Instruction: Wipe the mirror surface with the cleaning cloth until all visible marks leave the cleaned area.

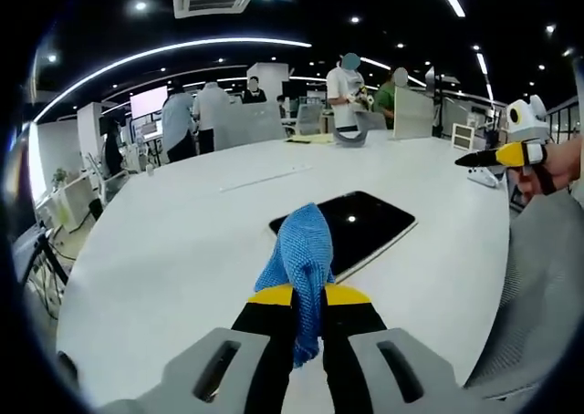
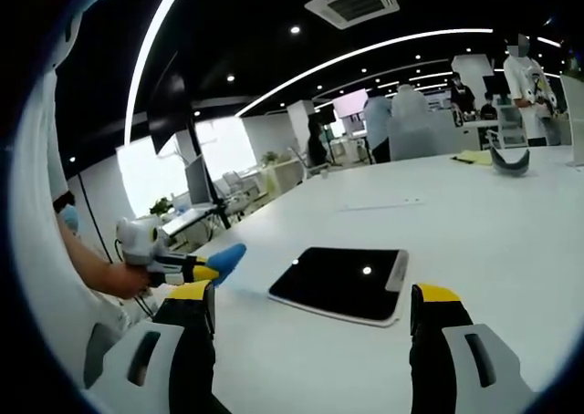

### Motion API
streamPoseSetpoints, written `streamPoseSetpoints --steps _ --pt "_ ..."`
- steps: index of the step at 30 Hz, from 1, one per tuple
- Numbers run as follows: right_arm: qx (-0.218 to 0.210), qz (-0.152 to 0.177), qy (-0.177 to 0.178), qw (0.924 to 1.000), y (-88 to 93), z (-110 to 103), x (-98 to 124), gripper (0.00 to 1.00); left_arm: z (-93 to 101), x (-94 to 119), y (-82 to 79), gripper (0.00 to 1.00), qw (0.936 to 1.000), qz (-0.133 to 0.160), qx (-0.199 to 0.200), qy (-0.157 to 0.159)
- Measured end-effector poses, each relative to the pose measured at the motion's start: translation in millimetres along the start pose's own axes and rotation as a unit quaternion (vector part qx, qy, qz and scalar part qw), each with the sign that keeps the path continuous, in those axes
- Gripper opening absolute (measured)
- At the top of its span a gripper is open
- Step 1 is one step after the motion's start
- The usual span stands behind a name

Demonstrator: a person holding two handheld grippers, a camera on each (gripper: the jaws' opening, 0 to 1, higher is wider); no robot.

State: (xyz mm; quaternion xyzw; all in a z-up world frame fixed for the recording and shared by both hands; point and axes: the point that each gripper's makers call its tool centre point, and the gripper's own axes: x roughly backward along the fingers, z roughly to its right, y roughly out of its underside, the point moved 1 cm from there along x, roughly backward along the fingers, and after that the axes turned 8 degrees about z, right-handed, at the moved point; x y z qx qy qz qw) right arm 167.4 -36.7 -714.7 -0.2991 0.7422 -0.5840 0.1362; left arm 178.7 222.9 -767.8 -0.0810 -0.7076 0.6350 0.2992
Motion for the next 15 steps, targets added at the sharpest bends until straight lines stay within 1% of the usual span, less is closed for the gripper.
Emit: streamPoseSetpoints --steps 5,10,15 --pt "-0.001 0.0 -0.002 1.0 0.3 -1 -1 0.88 -2.8 14 3.0 0.07 0.9999 -0.009 -0.004 -0.005" --pt "-0.001 -0.002 -0.004 1.0 1.3 -2 -2 0.88 -6.1 26 11.2 0.07 0.9998 -0.016 -0.004 -0.011" --pt "-0.001 -0.003 -0.005 1.0 2.0 -2 -3 0.89 -7.7 35 21.9 0.07 0.9995 -0.024 0.007 -0.02"
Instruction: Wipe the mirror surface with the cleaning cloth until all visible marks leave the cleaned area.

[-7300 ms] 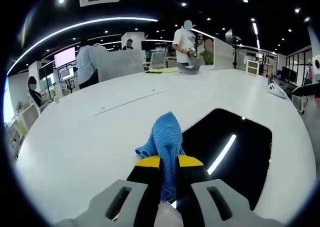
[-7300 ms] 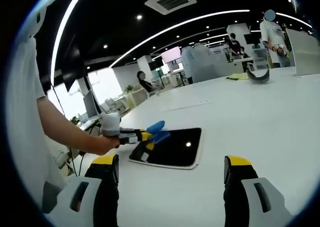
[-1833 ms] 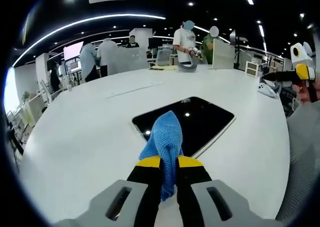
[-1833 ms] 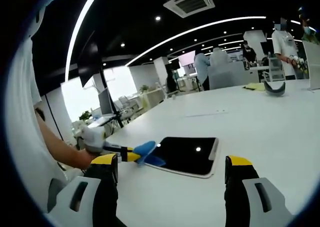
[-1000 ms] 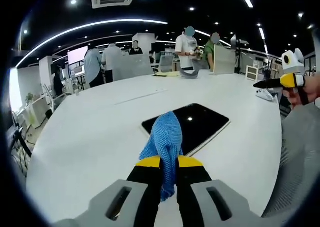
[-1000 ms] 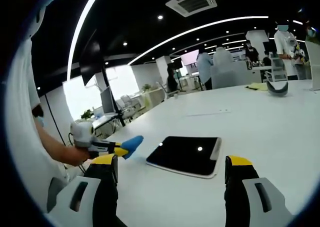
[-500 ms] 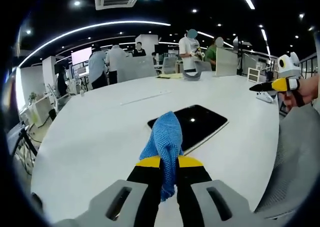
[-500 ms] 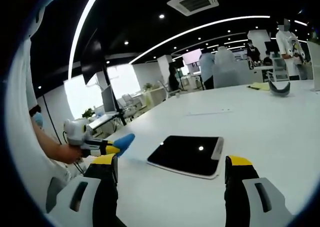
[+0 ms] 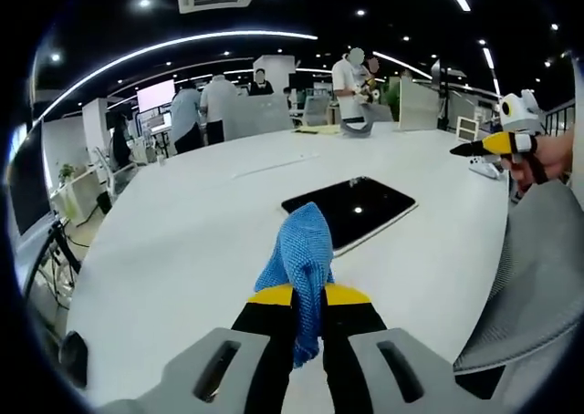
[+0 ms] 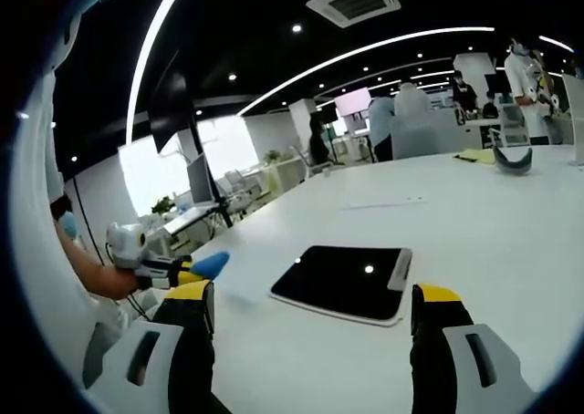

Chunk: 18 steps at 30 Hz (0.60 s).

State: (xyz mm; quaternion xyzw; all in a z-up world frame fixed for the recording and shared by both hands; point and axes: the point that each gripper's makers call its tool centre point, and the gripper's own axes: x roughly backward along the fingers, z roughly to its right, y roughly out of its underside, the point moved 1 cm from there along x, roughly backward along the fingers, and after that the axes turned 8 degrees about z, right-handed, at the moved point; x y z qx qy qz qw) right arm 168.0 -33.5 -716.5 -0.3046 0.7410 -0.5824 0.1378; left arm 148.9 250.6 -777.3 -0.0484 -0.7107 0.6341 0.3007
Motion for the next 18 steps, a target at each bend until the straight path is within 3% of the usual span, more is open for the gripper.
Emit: streamPoseSetpoints --steps 18 --pt "0.001 -0.006 -0.003 1.0 1.0 -2 -1 0.88 -1.4 11 31.6 0.07 0.9995 -0.025 0.013 -0.016"
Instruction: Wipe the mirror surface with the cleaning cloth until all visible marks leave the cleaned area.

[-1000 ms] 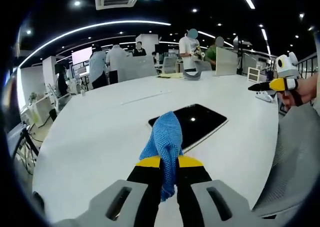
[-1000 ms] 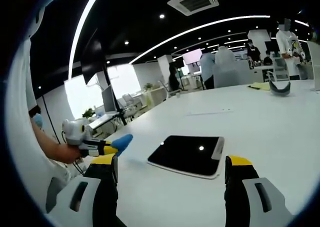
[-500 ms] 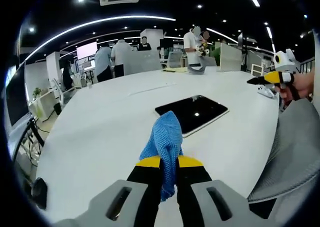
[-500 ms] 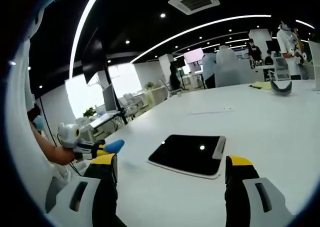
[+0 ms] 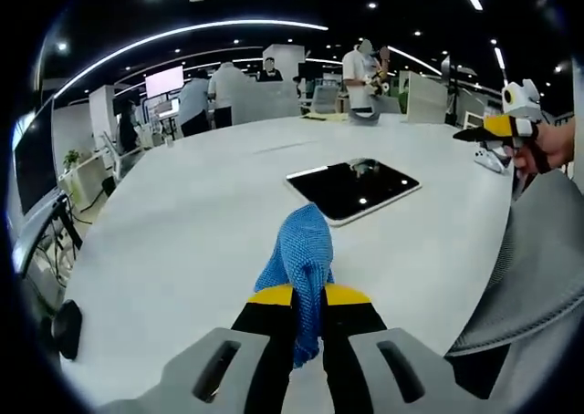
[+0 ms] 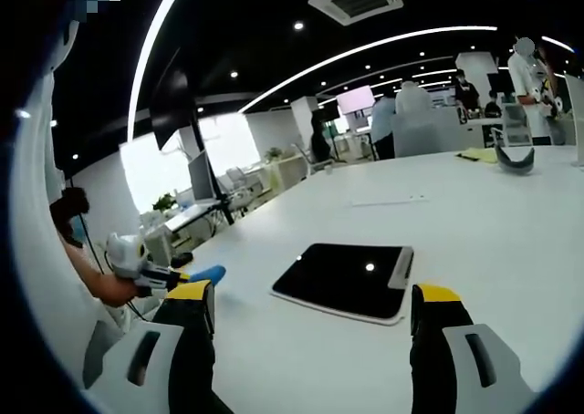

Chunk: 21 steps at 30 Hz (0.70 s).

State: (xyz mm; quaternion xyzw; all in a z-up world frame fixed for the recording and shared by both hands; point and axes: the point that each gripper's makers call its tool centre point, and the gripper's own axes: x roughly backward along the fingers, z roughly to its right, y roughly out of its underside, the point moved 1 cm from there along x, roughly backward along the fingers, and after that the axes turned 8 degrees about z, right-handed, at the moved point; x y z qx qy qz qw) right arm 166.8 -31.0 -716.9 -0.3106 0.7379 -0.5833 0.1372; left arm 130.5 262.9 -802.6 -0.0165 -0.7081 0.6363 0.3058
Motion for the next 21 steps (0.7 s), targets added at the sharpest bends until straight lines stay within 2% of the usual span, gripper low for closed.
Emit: streamPoseSetpoints --steps 6,21 --pt "0.0 -0.001 0.003 1.0 0.1 2 1 0.88 0.8 2 11.5 0.07 0.9999 -0.013 0.001 -0.001" --pt "0.001 -0.005 0.004 1.0 1.0 2 2 0.88 -0.2 2 28.8 0.08 0.9994 -0.034 0.006 -0.005"
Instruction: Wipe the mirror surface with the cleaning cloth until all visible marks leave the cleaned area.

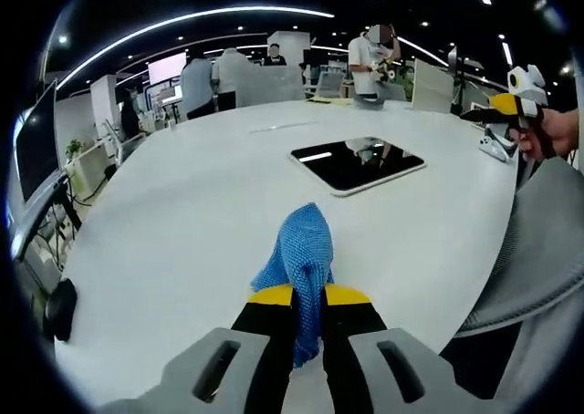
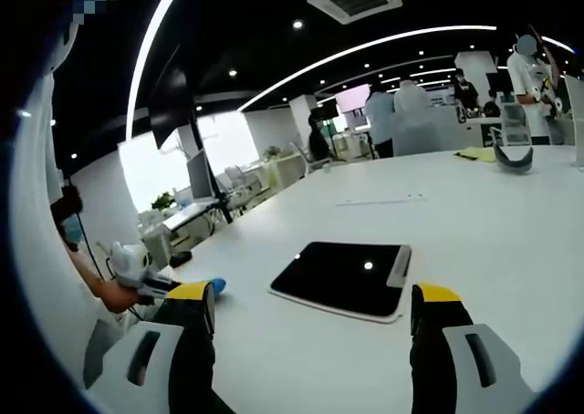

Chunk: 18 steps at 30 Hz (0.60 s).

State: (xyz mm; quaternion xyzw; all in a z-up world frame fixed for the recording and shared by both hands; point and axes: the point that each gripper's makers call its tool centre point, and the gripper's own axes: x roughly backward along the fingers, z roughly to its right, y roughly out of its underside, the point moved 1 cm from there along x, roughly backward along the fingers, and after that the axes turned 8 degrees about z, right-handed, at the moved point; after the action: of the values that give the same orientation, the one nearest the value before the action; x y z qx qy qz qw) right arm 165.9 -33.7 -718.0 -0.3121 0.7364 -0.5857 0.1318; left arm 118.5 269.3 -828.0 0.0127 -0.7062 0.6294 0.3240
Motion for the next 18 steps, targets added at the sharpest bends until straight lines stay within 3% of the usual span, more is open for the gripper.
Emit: streamPoseSetpoints --steps 7,18 --pt "0.0 -0.003 0.0 1.0 1.0 0 1 0.88 0.3 0 14.0 0.08 0.9999 -0.013 0.001 0.002" --pt "-0.001 -0.004 0.001 1.0 2.2 -1 -1 0.88 1.0 0 13.6 0.08 0.9999 -0.006 -0.009 0.008"
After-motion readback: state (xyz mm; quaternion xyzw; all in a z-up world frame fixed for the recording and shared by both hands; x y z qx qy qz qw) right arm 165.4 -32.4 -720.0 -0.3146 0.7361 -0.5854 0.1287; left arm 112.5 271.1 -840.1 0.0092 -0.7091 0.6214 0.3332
